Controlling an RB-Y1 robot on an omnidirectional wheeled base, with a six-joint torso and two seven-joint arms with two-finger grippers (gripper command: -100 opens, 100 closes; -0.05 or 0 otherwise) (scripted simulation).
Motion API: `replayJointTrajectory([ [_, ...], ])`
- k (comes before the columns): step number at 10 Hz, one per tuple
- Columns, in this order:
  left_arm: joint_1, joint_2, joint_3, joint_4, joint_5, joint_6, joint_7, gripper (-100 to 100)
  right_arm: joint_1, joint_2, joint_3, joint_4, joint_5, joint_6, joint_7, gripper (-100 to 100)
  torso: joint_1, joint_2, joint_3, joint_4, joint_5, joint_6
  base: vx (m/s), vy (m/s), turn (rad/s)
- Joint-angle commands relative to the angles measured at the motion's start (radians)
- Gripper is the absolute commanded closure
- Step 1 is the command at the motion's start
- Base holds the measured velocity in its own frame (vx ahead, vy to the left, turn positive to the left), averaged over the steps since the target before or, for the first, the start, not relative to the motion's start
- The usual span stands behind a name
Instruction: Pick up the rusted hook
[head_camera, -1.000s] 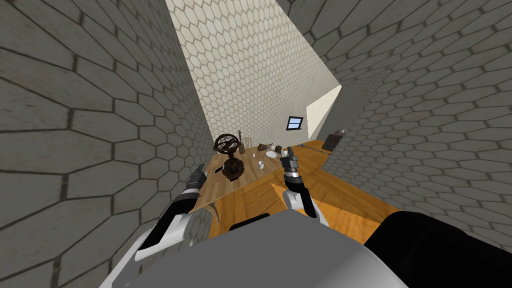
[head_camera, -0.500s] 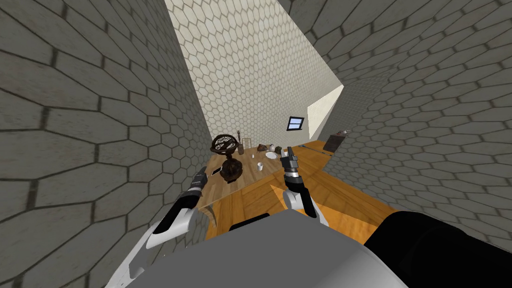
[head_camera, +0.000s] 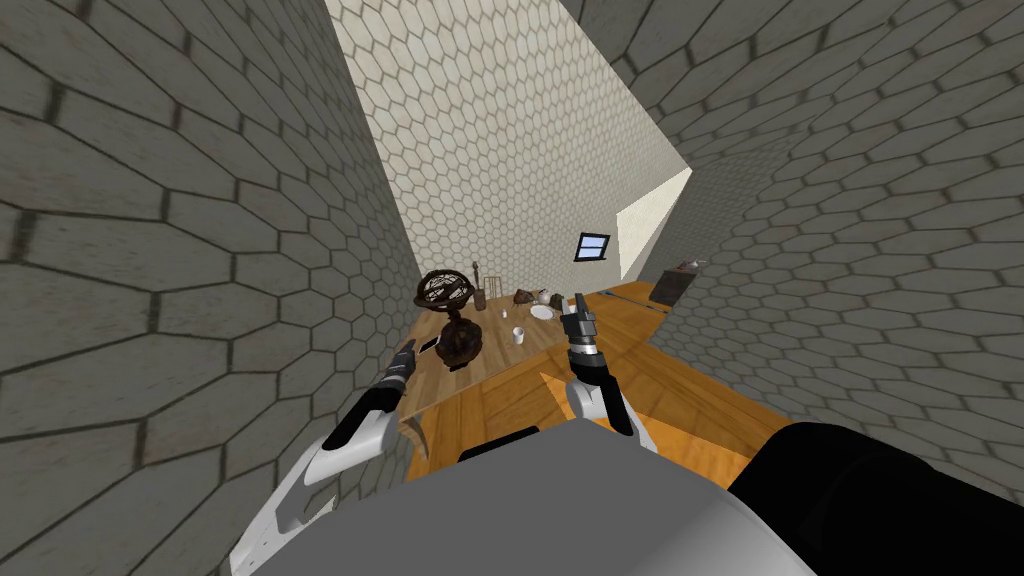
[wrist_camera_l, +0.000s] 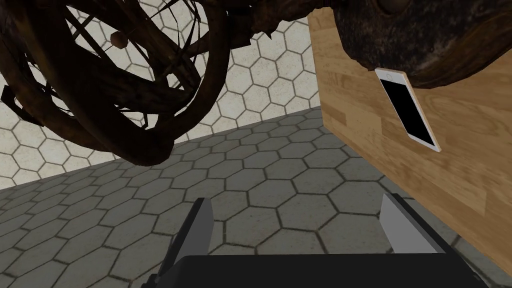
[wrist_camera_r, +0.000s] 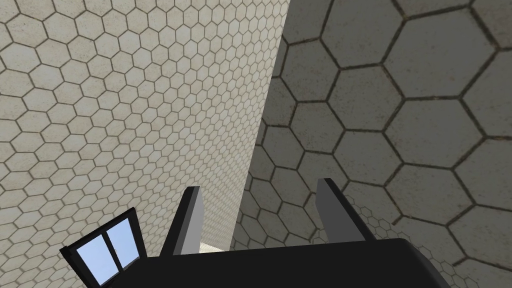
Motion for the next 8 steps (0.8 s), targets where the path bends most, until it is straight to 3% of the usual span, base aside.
replayJointTrajectory([
  [1,-0.011,-0.007,0.003,0.024,-0.003,0.032,-0.008,-100,0.0,0.0,0.0,0.0,0.0,0.0,0.0,0,0.0,0.0,0.0,0.0,0.0,0.0,0.047,-0.068,0.019],
  [8,-0.104,-0.038,0.036,0.177,0.0,0.226,-0.059,-100,0.0,0.0,0.0,0.0,0.0,0.0,0.0,0,0.001,0.002,0.001,0.0,0.0,0.0,0.048,-0.063,0.021],
])
